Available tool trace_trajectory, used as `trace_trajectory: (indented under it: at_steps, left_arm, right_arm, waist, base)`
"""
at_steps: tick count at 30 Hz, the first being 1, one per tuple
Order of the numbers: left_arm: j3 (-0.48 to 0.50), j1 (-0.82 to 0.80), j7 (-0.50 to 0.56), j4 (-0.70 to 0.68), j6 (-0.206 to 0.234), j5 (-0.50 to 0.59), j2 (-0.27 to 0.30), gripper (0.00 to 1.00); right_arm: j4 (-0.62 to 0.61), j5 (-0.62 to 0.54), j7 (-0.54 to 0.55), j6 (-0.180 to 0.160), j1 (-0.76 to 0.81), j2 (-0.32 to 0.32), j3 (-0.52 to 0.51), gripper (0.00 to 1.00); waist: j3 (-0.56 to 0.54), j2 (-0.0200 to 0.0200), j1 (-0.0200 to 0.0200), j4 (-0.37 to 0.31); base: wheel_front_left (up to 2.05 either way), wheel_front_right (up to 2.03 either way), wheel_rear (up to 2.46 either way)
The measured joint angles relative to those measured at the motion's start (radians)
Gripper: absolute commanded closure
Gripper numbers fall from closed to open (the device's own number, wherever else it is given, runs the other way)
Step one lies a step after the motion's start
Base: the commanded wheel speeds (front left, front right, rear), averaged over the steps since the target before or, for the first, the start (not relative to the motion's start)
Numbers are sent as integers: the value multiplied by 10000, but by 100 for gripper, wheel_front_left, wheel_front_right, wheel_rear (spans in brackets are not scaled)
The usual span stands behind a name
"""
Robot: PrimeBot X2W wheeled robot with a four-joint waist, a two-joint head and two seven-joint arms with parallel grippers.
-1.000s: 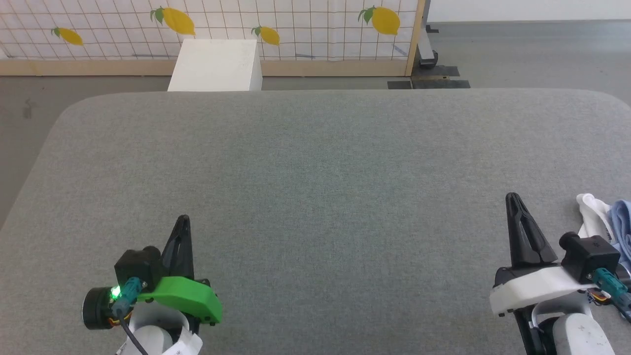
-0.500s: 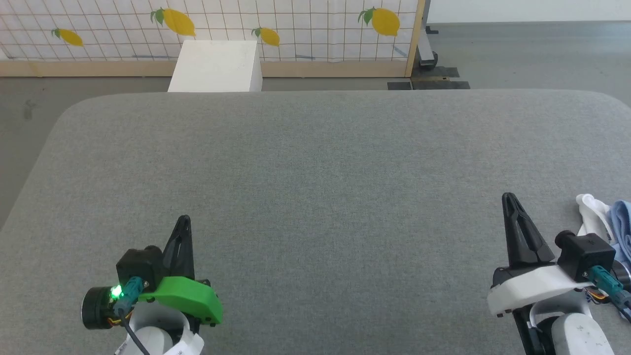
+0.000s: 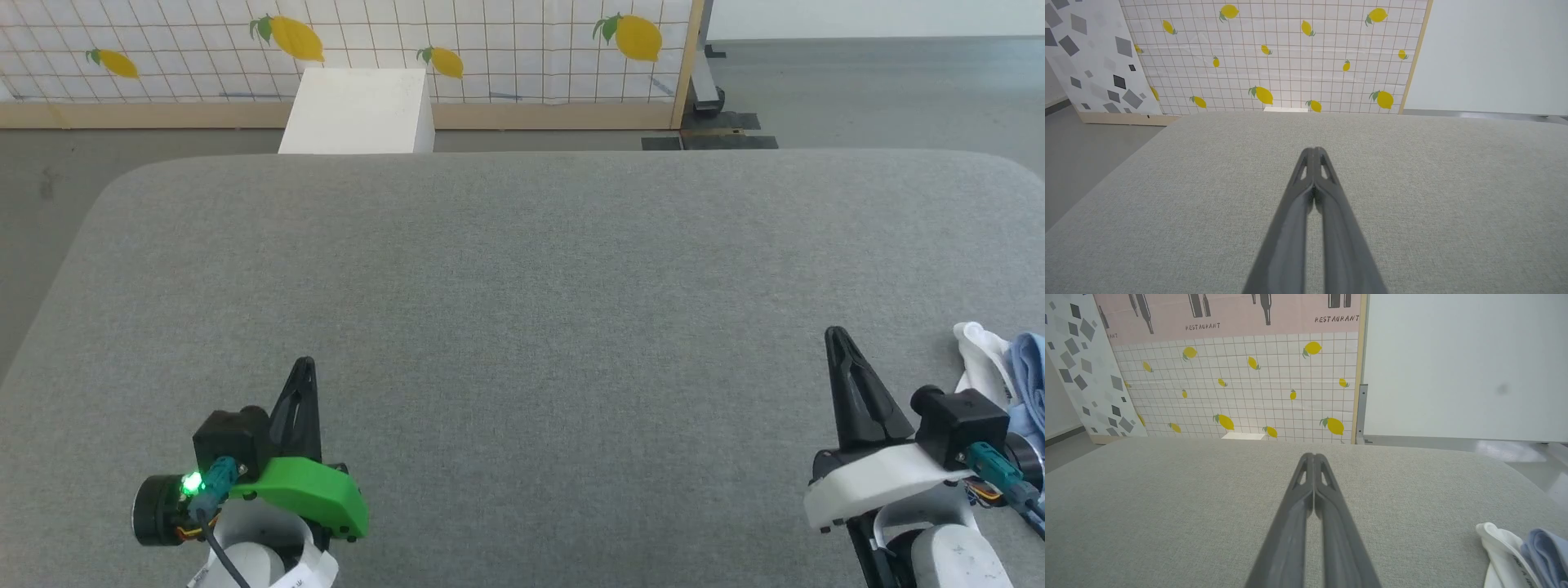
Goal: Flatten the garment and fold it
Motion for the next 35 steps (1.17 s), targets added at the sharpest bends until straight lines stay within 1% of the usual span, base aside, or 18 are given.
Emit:
trace_trajectory:
  at_steps: [5,35]
  left_arm:
    - [29,83,109,-113,2,196,-23,100]
    - [157,342,690,-706,42,594,-171,100]
  right_arm:
    - [-63,-73,92,0,5,0,29,100]
    - [-458,-351,702,0,209,0,198,100]
  waist:
    - [-8,0,0,-1]
    - [-57,0,0,-6]
  base:
    - [0,0,0]
    - [0,0,0]
